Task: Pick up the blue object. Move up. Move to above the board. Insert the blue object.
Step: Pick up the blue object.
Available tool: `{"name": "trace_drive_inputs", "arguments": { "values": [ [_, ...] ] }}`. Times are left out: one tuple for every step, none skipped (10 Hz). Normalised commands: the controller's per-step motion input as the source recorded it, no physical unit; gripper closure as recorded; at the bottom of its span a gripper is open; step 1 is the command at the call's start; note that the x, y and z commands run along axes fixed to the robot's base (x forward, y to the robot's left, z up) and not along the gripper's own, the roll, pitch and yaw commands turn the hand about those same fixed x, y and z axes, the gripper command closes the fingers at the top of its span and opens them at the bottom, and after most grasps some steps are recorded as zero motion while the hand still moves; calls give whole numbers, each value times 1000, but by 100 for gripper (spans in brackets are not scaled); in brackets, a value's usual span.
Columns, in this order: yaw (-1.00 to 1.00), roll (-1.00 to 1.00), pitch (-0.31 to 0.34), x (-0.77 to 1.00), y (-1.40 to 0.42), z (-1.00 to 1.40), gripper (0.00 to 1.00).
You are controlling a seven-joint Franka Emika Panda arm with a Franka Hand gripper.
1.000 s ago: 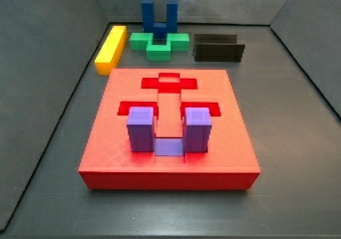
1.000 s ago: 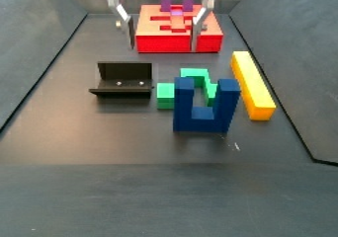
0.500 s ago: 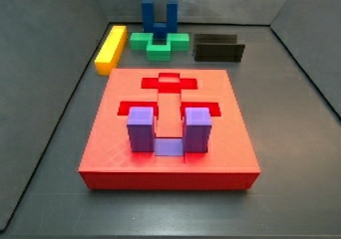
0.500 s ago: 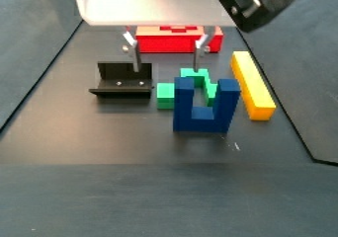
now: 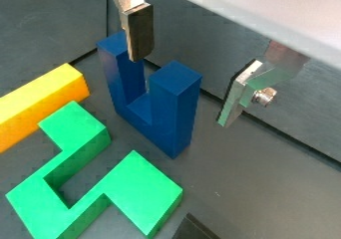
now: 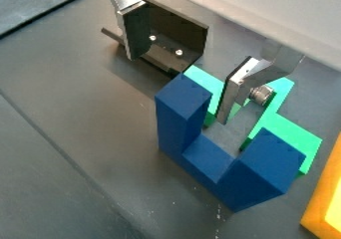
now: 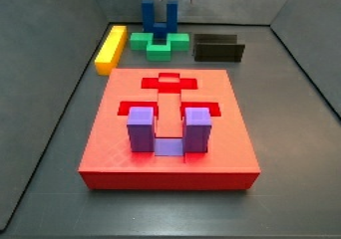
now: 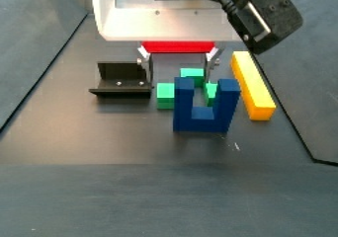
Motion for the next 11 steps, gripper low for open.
{"name": "trace_drive_inputs", "arguments": {
  "values": [
    [0,29,10,0,169,-151,0],
    [0,53,0,0,134,-189,0],
    [0,77,0,0,94,-246,0],
    [0,114,0,0,3,-274,0],
    [0,147,0,0,23,-314,0],
    [0,146,0,0,26,-300,0],
    [0,143,6,6,17,-289,0],
    [0,137,6,0,17,-280,0],
    [0,123,4,3,0,-251,0],
    [0,114,9,0,0,-174,0],
    [0,7,0,0,0,0,0]
  ]
}}
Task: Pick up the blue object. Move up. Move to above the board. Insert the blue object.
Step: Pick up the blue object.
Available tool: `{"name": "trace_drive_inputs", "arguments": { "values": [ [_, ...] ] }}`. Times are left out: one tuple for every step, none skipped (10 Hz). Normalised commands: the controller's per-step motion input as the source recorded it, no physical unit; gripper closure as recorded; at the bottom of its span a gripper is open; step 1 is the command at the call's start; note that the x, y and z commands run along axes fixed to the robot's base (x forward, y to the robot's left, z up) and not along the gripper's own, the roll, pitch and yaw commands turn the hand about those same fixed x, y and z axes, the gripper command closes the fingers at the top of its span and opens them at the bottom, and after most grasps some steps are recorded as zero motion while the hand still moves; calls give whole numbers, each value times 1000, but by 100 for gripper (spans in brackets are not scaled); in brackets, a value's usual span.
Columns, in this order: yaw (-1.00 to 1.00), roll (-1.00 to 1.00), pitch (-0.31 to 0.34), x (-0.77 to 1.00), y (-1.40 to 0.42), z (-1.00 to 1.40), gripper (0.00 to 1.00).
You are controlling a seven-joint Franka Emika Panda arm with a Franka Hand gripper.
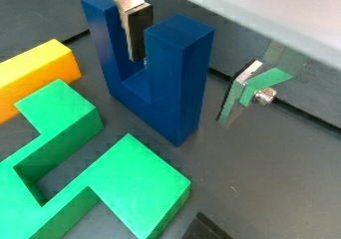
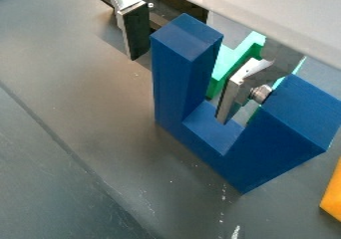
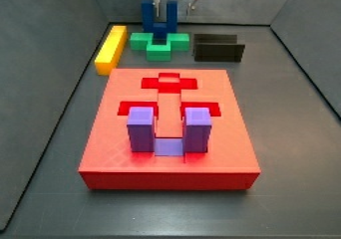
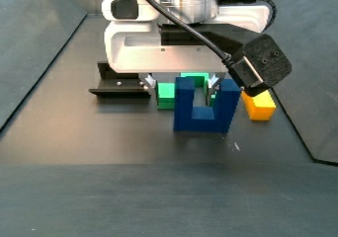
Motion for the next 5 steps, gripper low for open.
{"name": "trace_drive_inputs", "arguments": {
  "values": [
    [0,7,0,0,0,0,0],
    [0,14,0,0,0,0,0],
    [0,0,0,0,0,0,100],
    [0,0,0,0,0,0,100],
    [0,0,0,0,0,0,100]
  ]
}}
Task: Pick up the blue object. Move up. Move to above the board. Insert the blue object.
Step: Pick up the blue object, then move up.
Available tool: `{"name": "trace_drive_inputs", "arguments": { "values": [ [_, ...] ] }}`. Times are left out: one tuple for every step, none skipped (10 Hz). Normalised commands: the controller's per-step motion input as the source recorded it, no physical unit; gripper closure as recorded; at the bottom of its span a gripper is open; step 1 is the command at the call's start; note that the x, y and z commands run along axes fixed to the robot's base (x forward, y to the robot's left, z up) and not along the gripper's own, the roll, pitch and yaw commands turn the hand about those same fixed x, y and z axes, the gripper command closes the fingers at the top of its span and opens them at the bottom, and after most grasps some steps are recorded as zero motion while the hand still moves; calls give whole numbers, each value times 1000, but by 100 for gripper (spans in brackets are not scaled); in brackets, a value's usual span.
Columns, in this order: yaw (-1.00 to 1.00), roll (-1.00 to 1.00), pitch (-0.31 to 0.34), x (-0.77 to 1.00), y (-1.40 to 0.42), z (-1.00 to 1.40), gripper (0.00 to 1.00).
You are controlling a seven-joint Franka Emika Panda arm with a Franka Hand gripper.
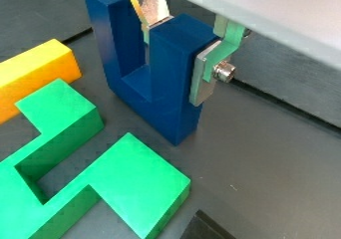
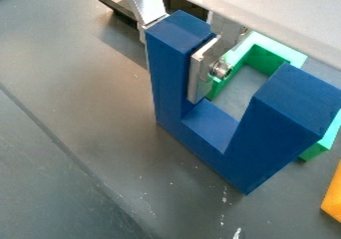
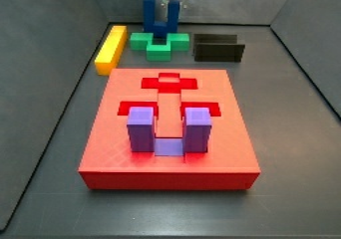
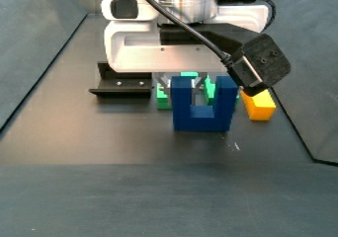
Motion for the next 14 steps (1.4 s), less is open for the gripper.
{"name": "trace_drive_inputs", "arguments": {
  "values": [
    [0,0,0,0,0,0,100],
    [0,0,0,0,0,0,100],
    [0,0,0,0,0,0,100],
    [0,0,0,0,0,0,100],
    [0,0,0,0,0,0,100],
    [0,0,0,0,0,0,100],
    [0,0,0,0,0,0,100],
    [0,0,0,0,0,0,100],
    [0,0,0,0,0,0,100],
    [0,0,0,0,0,0,100],
    [0,0,0,0,0,0,100],
    [0,0,0,0,0,0,100],
    [0,0,0,0,0,0,100],
    [0,0,0,0,0,833,100]
  ]
}}
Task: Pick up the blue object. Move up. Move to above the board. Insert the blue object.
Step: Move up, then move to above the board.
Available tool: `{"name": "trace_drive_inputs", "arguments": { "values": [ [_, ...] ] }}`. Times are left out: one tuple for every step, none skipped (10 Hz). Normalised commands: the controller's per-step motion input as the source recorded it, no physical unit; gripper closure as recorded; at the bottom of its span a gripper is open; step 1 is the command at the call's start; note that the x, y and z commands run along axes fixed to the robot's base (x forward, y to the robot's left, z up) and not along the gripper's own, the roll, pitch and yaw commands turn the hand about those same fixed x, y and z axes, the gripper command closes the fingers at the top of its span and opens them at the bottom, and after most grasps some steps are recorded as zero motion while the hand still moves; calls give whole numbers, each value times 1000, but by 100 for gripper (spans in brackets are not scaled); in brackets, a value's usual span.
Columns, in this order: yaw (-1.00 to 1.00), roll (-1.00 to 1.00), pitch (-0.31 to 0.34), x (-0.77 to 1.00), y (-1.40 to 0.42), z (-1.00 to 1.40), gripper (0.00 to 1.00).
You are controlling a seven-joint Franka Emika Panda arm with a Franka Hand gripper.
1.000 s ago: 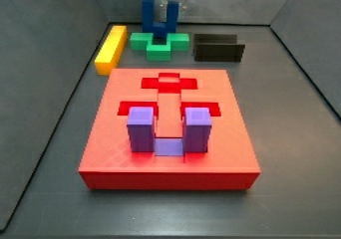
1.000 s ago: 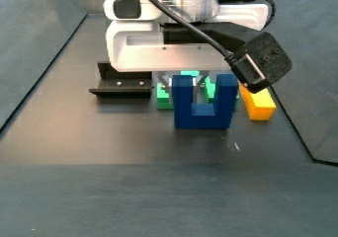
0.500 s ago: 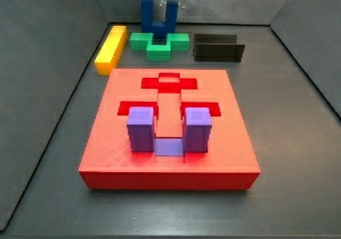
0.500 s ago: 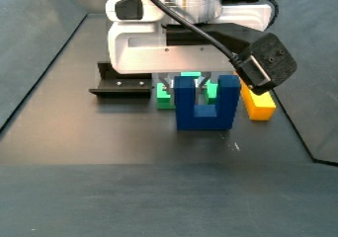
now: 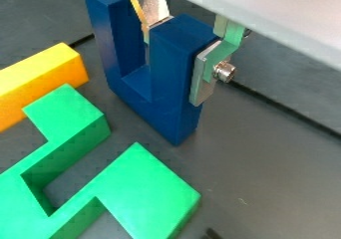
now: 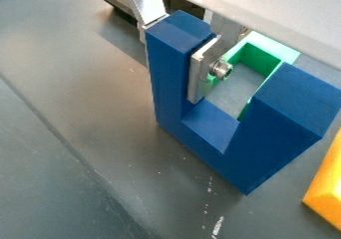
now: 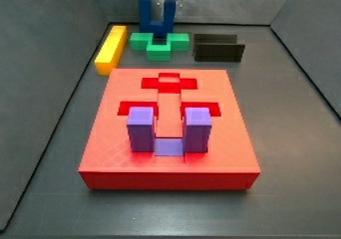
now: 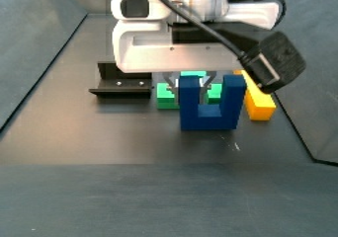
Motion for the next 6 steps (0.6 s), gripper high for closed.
{"name": "trace_drive_inputs", "arguments": {
  "values": [
    [53,-7,30,-38,-3,839,100],
    [52,-15,43,-61,-15,680,100],
    [31,-16,9,-9,-4,251,100],
    [0,0,0,0,0,1400,100],
    [-9,-9,26,-23,-8,1400,100],
    [-10,-16,18,-41,-14,1400,100]
  ]
}}
